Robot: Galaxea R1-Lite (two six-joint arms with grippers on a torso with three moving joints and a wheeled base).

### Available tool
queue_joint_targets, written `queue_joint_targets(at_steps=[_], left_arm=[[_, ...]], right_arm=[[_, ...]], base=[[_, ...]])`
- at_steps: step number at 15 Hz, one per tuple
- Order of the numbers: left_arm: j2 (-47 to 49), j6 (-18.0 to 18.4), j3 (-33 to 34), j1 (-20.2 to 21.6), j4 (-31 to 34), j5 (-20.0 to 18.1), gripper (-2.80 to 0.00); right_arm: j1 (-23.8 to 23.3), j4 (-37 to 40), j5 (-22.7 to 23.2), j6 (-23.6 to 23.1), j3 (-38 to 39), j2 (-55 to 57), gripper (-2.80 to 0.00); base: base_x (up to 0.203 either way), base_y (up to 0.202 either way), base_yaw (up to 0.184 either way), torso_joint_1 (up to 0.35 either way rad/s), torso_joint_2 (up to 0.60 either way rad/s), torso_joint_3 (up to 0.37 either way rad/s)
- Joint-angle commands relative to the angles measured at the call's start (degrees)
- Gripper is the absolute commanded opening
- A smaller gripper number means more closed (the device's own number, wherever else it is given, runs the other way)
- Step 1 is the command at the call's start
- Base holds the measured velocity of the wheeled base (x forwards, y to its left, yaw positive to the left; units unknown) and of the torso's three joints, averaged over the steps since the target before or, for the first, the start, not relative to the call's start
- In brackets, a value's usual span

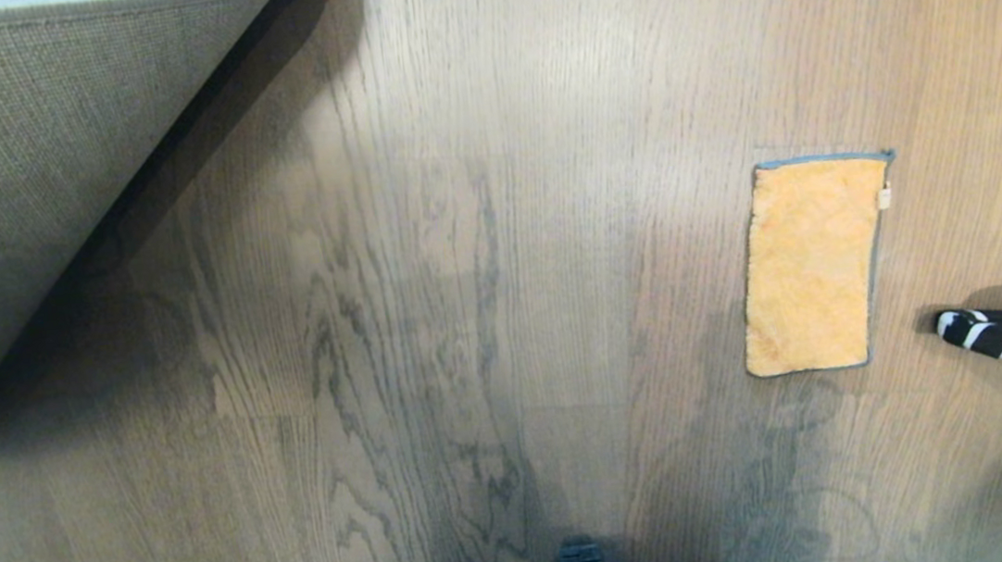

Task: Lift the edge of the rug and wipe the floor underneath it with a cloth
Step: Pick up the rag

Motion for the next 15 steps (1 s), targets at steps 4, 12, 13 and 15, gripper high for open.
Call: queue_joint_targets(at_steps=[4,12,13,15], left_arm=[[0.6,0.1,0.3,0.1,-0.3,0.0,-2.8],[0.7,0.1,0.9,0.4,-0.4,0.0,-2.8],[0.7,0.1,0.9,0.5,-0.4,0.0,-2.8],[0.7,-0.2,0.9,0.5,-0.4,0.0,-2.8]], right_arm=[[0.0,0.1,0.0,0.0,0.0,0.0,-2.8],[0.0,0.0,0.0,0.0,0.0,0.0,-2.8],[0.0,0.0,0.0,0.0,0.0,0.0,-2.8],[0.0,0.0,0.0,0.0,0.0,0.0,-2.8]], base=[[0.0,0.0,0.0,0.0,0.0,0.0],[0.002,0.008,-0.001,0.001,0.0,0.0],[0.005,0.088,-0.006,-0.002,0.0,0.006],[0.002,0.17,0.0,0.004,0.0,0.002]])
